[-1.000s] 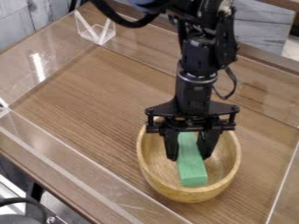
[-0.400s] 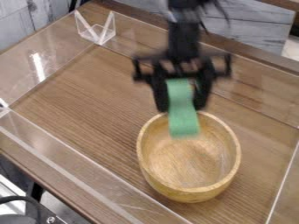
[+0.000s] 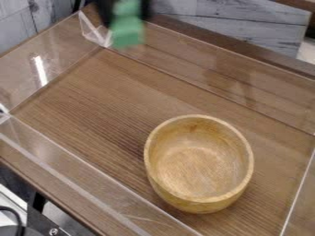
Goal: Remove the green block from inside the brown bowl and put it on the table
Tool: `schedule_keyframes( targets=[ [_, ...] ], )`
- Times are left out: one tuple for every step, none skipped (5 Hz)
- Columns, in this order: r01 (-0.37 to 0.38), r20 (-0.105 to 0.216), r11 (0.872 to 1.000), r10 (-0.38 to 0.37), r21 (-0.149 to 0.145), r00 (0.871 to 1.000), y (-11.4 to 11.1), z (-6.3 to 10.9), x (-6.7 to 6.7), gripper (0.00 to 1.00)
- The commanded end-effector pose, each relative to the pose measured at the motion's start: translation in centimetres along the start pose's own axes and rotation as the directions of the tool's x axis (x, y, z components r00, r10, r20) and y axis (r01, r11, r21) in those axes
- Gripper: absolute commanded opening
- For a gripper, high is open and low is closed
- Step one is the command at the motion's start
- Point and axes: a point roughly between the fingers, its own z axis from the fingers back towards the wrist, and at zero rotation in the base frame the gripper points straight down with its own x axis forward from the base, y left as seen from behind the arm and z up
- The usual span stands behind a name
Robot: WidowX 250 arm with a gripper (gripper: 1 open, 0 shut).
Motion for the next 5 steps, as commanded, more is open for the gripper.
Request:
schedule_keyframes(
  targets=[
    [0.064, 0.063, 0.998, -0.063, -0.017, 0.996, 0.3, 0.2, 1.7, 0.0],
    [0.112, 0.068, 0.993, -0.11, -0.025, 0.992, 0.6, -1.4, 2.5, 0.0],
    [0.167, 0.071, 0.986, -0.165, -0.028, 0.984, 0.5, -3.0, 3.2, 0.0],
    [0.238, 0.063, 0.97, -0.235, -0.039, 0.97, 0.1, -4.2, 3.5, 0.0],
    [0.311, 0.054, 0.949, -0.308, -0.048, 0.95, -0.3, -5.1, 3.6, 0.0]
  ],
)
